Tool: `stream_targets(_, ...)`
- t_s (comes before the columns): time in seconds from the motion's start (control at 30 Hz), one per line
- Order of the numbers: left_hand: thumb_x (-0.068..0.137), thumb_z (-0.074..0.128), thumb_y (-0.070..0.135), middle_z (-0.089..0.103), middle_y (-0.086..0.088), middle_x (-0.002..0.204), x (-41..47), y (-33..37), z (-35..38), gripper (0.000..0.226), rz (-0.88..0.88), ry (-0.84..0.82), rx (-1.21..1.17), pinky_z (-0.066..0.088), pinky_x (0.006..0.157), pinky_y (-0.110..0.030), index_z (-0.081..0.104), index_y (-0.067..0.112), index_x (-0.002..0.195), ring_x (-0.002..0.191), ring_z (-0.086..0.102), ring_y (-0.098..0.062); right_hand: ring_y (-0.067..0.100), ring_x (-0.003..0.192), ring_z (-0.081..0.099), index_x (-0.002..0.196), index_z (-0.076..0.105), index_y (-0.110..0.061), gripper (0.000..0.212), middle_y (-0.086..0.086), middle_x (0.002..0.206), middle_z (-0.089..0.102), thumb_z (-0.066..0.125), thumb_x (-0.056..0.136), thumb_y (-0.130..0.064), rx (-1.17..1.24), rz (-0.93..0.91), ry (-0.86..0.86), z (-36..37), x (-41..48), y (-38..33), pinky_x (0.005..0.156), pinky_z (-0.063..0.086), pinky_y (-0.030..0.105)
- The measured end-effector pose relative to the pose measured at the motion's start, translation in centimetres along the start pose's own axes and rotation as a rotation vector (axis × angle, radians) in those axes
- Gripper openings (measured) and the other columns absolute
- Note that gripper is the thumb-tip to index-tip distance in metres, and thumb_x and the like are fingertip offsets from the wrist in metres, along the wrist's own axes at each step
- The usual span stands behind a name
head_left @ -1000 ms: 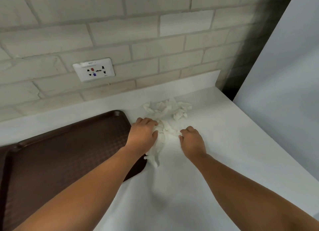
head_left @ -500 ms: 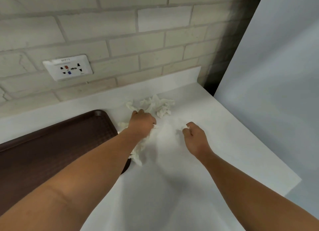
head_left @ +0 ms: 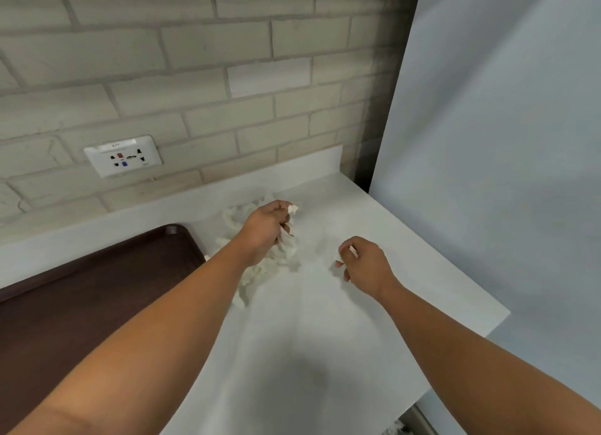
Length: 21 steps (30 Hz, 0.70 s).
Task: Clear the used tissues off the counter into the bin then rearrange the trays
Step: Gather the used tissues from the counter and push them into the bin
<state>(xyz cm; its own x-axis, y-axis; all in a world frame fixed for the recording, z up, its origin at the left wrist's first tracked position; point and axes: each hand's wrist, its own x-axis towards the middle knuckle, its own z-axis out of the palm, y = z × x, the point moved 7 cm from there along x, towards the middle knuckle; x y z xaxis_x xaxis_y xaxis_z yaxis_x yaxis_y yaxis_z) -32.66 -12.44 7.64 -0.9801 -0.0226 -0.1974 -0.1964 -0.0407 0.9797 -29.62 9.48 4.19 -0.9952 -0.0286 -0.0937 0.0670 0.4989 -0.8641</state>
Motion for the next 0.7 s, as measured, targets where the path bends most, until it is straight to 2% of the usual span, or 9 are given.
stream_targets(0.13, 0.096, 0.055, 0.045, 0.046, 0.005, 0.07, -2.7, 0.2, 2.8, 0.03, -0.025, -0.012, -0.022, 0.043, 0.073, -0.037, 0.057, 0.019, 0.081, 0.058, 0.046, -0.013, 0.014, 0.046, 0.061, 0.09, 0.061, -0.013, 0.018, 0.006, 0.079, 0.071, 0.045, 0.098, -0.011, 0.032, -0.007, -0.024, -2.4, -2.6, 0.5, 0.051, 0.048, 0.026)
stream_targets(0.23, 0.094, 0.061, 0.043, 0.042, 0.004, 0.071, -4.8, -1.6, 4.8, 0.03, -0.076, 0.017, -0.115, 0.047, 0.07, -0.036, 0.052, 0.018, 0.081, 0.059, 0.042, -0.014, 0.006, 0.047, 0.054, 0.091, 0.064, -0.013, 0.021, -0.005, 0.07, 0.06, 0.045, 0.1, -0.014, -0.038, -0.026, -0.001, -4.5, -4.6, 1.7, 0.054, 0.044, 0.024)
stream_targets(0.3, 0.093, 0.064, 0.041, 0.042, 0.002, 0.072, -6.0, -3.8, 5.6, 0.03, -0.089, 0.069, -0.075, 0.044, 0.068, -0.033, 0.05, 0.019, 0.078, 0.062, 0.043, -0.015, 0.014, 0.053, 0.053, 0.087, 0.064, -0.018, 0.023, -0.007, 0.068, 0.058, 0.045, 0.099, -0.014, -0.083, -0.035, 0.011, -6.0, -6.0, 2.8, 0.06, 0.044, 0.027)
stream_targets(0.37, 0.091, 0.064, 0.036, 0.05, 0.0, 0.073, -7.2, -6.3, 5.3, 0.028, -0.042, 0.199, 0.131, 0.042, 0.065, -0.03, 0.049, 0.019, 0.076, 0.069, 0.052, -0.02, 0.018, 0.065, 0.058, 0.086, 0.064, -0.018, 0.023, -0.003, 0.077, 0.064, 0.046, 0.099, -0.015, -0.097, -0.021, 0.008, -7.2, -7.4, 4.1, 0.065, 0.046, 0.028)
stream_targets(0.43, 0.088, 0.064, 0.031, 0.056, -0.001, 0.08, -8.6, -8.7, 4.7, 0.021, -0.006, 0.305, 0.409, 0.041, 0.067, -0.031, 0.049, 0.019, 0.079, 0.078, 0.058, -0.023, 0.02, 0.085, 0.064, 0.089, 0.067, -0.011, 0.023, 0.002, 0.094, 0.07, 0.049, 0.1, -0.02, -0.099, -0.003, -0.008, -8.2, -8.8, 5.4, 0.078, 0.049, 0.029)
stream_targets(0.5, 0.086, 0.07, 0.037, 0.056, -0.003, 0.093, -10.1, -10.8, 4.7, 0.025, 0.015, 0.318, 0.651, 0.042, 0.073, -0.028, 0.053, 0.018, 0.09, 0.084, 0.058, -0.022, 0.021, 0.094, 0.064, 0.09, 0.068, -0.009, 0.023, 0.005, 0.101, 0.071, 0.051, 0.099, -0.022, -0.099, 0.019, -0.039, -8.7, -10.0, 6.8, 0.085, 0.049, 0.031)
stream_targets(0.57, 0.081, 0.074, 0.049, 0.049, -0.003, 0.106, -11.4, -12.8, 4.9, 0.046, 0.037, 0.294, 0.81, 0.046, 0.079, -0.029, 0.054, 0.017, 0.107, 0.089, 0.055, -0.019, 0.02, 0.096, 0.064, 0.089, 0.068, -0.011, 0.022, 0.004, 0.101, 0.07, 0.051, 0.098, -0.022, -0.105, 0.043, -0.068, -8.8, -11.0, 8.1, 0.084, 0.048, 0.03)
stream_targets(0.63, 0.081, 0.073, 0.05, 0.047, -0.005, 0.115, -12.7, -14.0, 5.3, 0.058, 0.106, 0.276, 0.98, 0.05, 0.085, -0.036, 0.052, 0.017, 0.124, 0.099, 0.053, -0.022, 0.018, 0.095, 0.063, 0.086, 0.067, -0.014, 0.021, 0.001, 0.101, 0.07, 0.051, 0.098, -0.022, -0.101, 0.056, -0.091, -8.7, -11.9, 9.2, 0.08, 0.046, 0.027)
stream_targets(0.7, 0.09, 0.066, 0.037, 0.053, -0.01, 0.116, -13.6, -14.3, 5.9, 0.047, 0.206, 0.255, 1.102, 0.05, 0.085, -0.04, 0.055, 0.014, 0.13, 0.103, 0.055, -0.03, 0.017, 0.095, 0.063, 0.083, 0.066, -0.016, 0.021, 0.0, 0.101, 0.069, 0.051, 0.098, -0.021, -0.099, 0.051, -0.108, -8.5, -12.7, 9.7, 0.077, 0.043, 0.024)
